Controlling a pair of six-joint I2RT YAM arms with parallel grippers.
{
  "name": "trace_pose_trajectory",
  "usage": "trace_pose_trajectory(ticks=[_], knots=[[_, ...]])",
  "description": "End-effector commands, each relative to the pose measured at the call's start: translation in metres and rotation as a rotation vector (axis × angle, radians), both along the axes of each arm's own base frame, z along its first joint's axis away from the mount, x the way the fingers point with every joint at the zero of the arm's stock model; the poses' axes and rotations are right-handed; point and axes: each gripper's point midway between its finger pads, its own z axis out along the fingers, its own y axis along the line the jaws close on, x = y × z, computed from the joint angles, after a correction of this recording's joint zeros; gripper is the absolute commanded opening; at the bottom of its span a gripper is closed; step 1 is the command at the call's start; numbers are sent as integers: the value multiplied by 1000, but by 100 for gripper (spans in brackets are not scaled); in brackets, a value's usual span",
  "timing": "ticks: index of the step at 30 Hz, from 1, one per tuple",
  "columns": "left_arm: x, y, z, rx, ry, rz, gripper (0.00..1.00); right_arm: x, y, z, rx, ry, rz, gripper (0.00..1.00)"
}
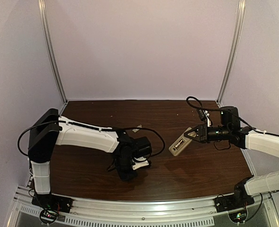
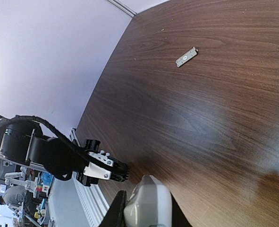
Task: Load the batteries into the remote control
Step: Pick up the battery from the center of the board, then place the battery in the battery compartment.
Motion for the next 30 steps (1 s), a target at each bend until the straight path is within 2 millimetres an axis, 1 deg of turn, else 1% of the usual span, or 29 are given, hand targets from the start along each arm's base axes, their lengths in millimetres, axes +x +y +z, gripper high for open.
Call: trace_pose_trajectory(ticks=[1, 4, 7, 10, 11, 13, 15, 16, 18, 20, 21, 26, 30], knots=[[14, -10, 13, -119, -90, -12, 0, 2, -1, 1, 12, -18, 5, 0], [26, -24, 45, -280, -186, -10, 0, 3, 1, 4, 30, -23, 4, 0], [34, -39, 81, -453, -273, -19, 0, 4, 5, 10, 51, -30, 5, 0], [37, -46, 118, -610, -352, -29, 0, 2, 13, 17, 73, -42, 26, 0], [36, -49, 130, -664, -371, -42, 0, 1, 16, 18, 78, -46, 30, 0], [33, -49, 161, -795, -425, -63, 0, 0, 23, 22, 99, -55, 39, 0], [26, -49, 185, -917, -465, -94, 0, -2, 31, 24, 107, -62, 49, 0], [22, -46, 191, -965, -477, -107, 0, -2, 35, 26, 112, -69, 53, 0], [19, -44, 213, -1056, -535, -138, 0, -6, 46, 29, 126, -74, 66, 0], [18, -43, 223, -1085, -567, -155, 0, -10, 57, 28, 135, -73, 76, 0], [18, -43, 225, -1087, -573, -162, 0, -14, 64, 28, 140, -70, 89, 0], [25, -52, 223, -1062, -571, -136, 0, -20, 88, 27, 161, -58, 106, 0], [25, -62, 223, -1065, -563, -134, 0, -20, 99, 24, 163, -47, 101, 0]])
